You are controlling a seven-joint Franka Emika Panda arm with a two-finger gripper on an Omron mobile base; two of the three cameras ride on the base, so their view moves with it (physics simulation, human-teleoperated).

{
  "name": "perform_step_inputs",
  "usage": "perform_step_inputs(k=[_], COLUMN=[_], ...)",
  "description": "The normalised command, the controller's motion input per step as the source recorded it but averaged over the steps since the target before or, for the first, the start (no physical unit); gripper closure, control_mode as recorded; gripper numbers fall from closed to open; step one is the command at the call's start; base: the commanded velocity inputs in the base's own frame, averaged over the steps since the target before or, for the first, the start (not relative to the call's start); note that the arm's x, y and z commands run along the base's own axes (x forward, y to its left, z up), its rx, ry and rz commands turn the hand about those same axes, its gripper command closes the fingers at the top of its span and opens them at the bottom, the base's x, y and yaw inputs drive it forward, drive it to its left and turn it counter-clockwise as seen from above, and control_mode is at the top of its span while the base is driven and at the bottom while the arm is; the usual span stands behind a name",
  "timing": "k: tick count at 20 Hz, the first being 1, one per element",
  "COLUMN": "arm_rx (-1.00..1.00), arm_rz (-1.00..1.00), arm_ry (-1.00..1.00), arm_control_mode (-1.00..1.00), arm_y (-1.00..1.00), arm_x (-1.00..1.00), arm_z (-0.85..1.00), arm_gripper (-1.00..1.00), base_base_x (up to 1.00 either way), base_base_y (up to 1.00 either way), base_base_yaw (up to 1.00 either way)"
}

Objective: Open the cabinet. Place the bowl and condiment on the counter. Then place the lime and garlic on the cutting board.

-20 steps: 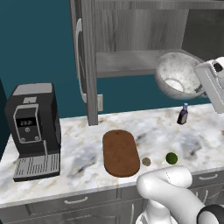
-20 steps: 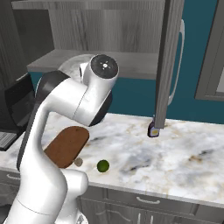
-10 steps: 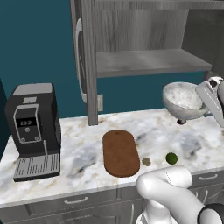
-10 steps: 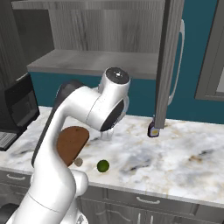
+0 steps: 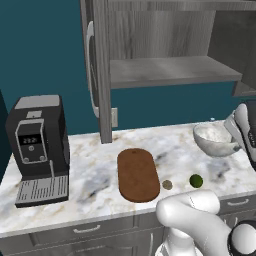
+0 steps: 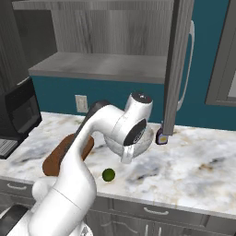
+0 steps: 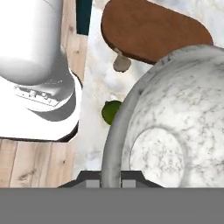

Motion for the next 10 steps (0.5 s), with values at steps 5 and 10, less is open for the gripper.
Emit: perform_step_inputs(k=[5,10], arm_rx=[0.00,0.00], arm_rz=[-0.10,-0.08], arm_ry=[0.26,0.21], arm_control_mode=[-1.00,-1.00], arm_y=[-0.78,-0.84], arm_x=[0.31,0.38], arm_z=[-0.77,-0.83], arm_gripper=[1.00,1.00], base_base_x=[0.00,0.00], base_base_y=[0.00,0.00], base_base_yaw=[0.00,0.00])
